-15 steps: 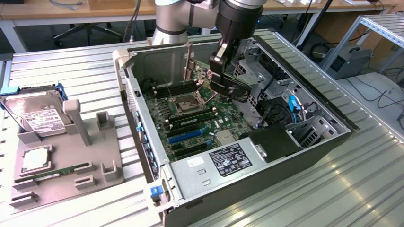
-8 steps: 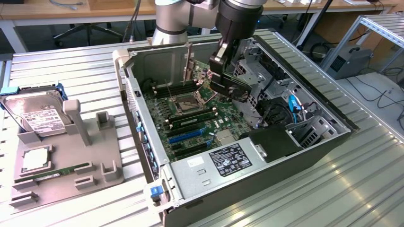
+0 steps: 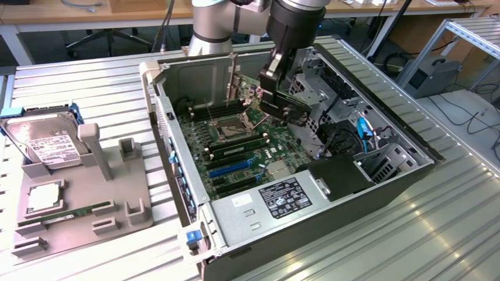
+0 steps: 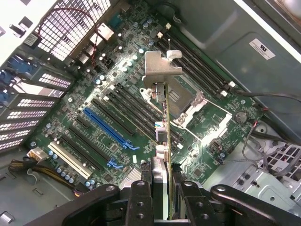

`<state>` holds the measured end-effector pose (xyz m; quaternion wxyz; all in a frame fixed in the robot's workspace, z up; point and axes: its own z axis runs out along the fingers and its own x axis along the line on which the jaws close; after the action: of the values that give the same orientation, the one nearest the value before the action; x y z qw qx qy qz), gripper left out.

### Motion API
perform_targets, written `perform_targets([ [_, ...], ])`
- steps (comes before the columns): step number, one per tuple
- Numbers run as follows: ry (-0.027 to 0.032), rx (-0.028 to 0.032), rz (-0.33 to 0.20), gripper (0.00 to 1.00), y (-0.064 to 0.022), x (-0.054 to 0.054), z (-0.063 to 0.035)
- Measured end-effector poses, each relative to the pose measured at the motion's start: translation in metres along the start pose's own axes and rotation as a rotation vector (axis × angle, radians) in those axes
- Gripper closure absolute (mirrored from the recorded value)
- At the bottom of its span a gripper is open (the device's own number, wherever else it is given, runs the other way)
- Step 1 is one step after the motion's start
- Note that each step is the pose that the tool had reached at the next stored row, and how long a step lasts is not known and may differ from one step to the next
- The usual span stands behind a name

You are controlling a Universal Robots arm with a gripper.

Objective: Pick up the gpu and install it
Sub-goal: 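Insert the gpu into the slot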

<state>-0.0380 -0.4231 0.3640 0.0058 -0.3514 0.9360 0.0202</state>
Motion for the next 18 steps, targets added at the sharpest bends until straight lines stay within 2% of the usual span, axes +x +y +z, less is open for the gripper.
perform_targets([
  [18, 0.0009, -0.0007, -0.027, 0.73, 0.0000, 0.0000, 0.0002],
])
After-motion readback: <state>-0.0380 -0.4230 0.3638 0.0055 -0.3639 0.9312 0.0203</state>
